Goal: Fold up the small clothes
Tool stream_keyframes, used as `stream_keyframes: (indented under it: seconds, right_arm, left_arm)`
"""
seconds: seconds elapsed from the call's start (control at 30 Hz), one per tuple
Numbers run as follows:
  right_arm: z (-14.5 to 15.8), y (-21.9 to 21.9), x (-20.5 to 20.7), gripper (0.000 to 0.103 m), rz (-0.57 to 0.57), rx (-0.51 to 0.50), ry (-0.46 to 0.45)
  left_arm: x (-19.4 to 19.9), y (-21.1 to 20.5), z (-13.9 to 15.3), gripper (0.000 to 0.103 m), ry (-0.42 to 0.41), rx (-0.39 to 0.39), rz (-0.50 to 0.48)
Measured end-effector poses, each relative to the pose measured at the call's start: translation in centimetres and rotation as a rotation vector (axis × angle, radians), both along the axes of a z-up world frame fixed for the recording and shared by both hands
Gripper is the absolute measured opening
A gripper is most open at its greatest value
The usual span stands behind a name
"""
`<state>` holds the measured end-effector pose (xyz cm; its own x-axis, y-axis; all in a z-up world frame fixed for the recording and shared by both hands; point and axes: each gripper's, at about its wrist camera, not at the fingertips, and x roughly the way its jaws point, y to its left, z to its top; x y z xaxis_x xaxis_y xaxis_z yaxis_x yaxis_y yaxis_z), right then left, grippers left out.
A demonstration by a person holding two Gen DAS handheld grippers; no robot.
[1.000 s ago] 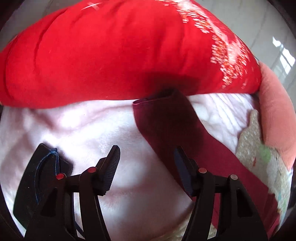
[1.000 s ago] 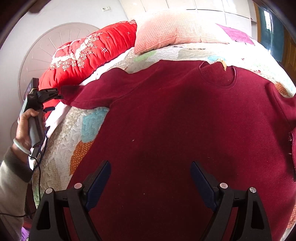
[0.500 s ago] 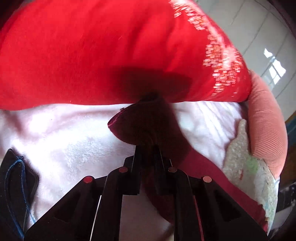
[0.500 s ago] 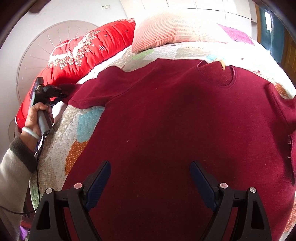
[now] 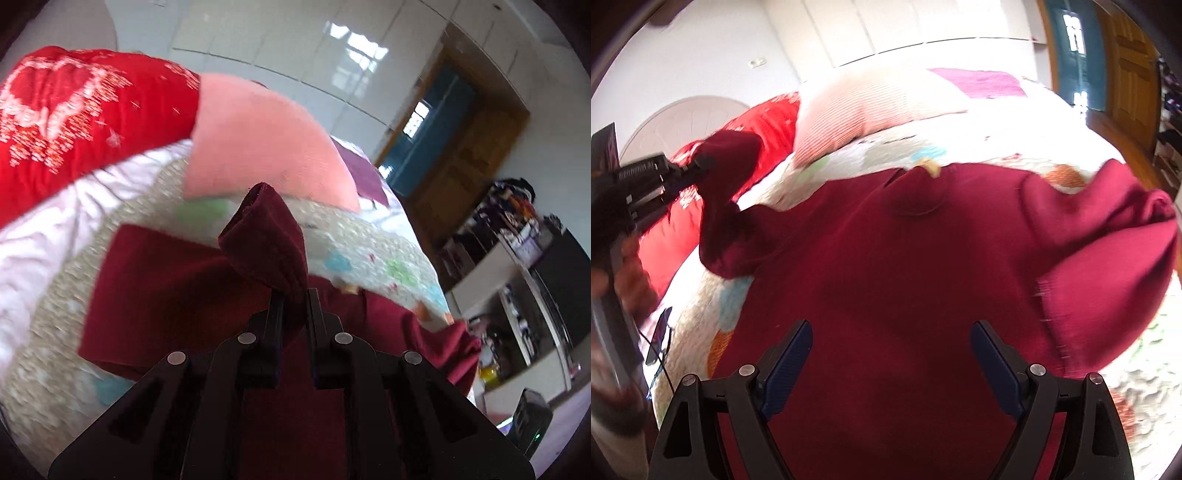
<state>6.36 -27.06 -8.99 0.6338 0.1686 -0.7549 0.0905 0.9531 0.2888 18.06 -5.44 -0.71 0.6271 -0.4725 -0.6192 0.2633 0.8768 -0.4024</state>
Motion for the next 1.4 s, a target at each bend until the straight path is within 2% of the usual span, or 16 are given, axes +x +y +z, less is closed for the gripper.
stream_keyframes:
  seconds: [0.1, 0.2, 0.27, 0.33, 0.4, 0.5, 0.63, 0.73, 0.87, 0.9, 0.93, 1.03, 1.1, 1.23, 1.33, 1.4]
  right_arm:
    - [-0.2, -2.4, -0.2, 0.086, -0.063, -0.003, 0.008]
    - [-0.7, -4.0, 0.1, 0.086, -0.096, -0.001, 0.042]
    - [-0.6, -4.6, 0.5, 0.086, -0.097, 0.006, 0.045]
    - [-0.4, -4.7, 0.7, 0.086, -0.088, 0.009, 0.031]
    - [-0.2, -4.4, 1.5, 0.087, -0.076, 0.022, 0.015]
    - [-0.4, -3.3, 3.2, 0.089, -0.044, 0.076, -0.005]
    - [-1.6, -1.7, 5.7, 0.089, -0.034, 0.075, 0.058]
    - [-2.0, -1.6, 5.9, 0.089, -0.095, 0.019, 0.038]
    - [-4.0, -1.5, 8.8, 0.088, -0.086, -0.018, 0.066]
    - [-4.5, -1.3, 9.4, 0.072, -0.073, -0.033, 0.079]
    - [-4.6, -0.7, 9.9, 0.036, -0.059, -0.083, 0.08]
    - [-2.4, 0.0, 9.7, 0.002, -0.011, -0.155, 0.015]
    - [0.2, -0.6, 8.9, 0.002, 0.009, -0.161, -0.06]
    - [4.4, -2.7, 6.4, 0.002, -0.081, -0.362, -0.171]
    - [3.8, -5.3, 7.0, 0.002, -0.138, -0.377, -0.115]
    - [1.5, -5.9, 8.3, 0.002, -0.114, -0.371, -0.024]
  left_arm:
    - [-0.5, -5.8, -5.0, 0.009, 0.12, 0.008, -0.072]
    - [-1.6, -9.5, -9.3, 0.01, 0.2, 0.097, -0.113]
    - [-2.5, -9.8, -9.3, 0.01, 0.174, 0.143, -0.121]
    - [-3.6, -8.9, -7.8, 0.018, 0.163, 0.149, -0.134]
    - [-5.1, -7.2, -5.9, 0.038, 0.131, 0.13, -0.137]
    - [-7.3, -3.8, -3.2, 0.056, -0.003, 0.184, -0.033]
    - [-7.4, 1.2, -2.9, 0.059, -0.089, 0.225, 0.162]
    - [-6.3, 3.8, -4.6, 0.059, -0.095, 0.278, 0.279]
    - [-5.0, 7.0, -5.9, 0.059, -0.033, 0.207, 0.316]
    - [-4.9, 7.3, -5.9, 0.059, -0.036, 0.199, 0.327]
    - [-5.1, 7.8, -5.9, 0.059, -0.041, 0.196, 0.336]
    - [-5.0, 8.7, -5.9, 0.059, -0.054, 0.203, 0.368]
    - [-5.2, 9.4, -5.7, 0.059, -0.059, 0.182, 0.392]
    - [-5.6, 9.7, -5.2, 0.059, -0.085, 0.156, 0.406]
    - [-5.7, 8.9, -5.2, 0.059, -0.091, 0.172, 0.397]
    - [-5.5, 8.2, -5.6, 0.059, -0.074, 0.184, 0.373]
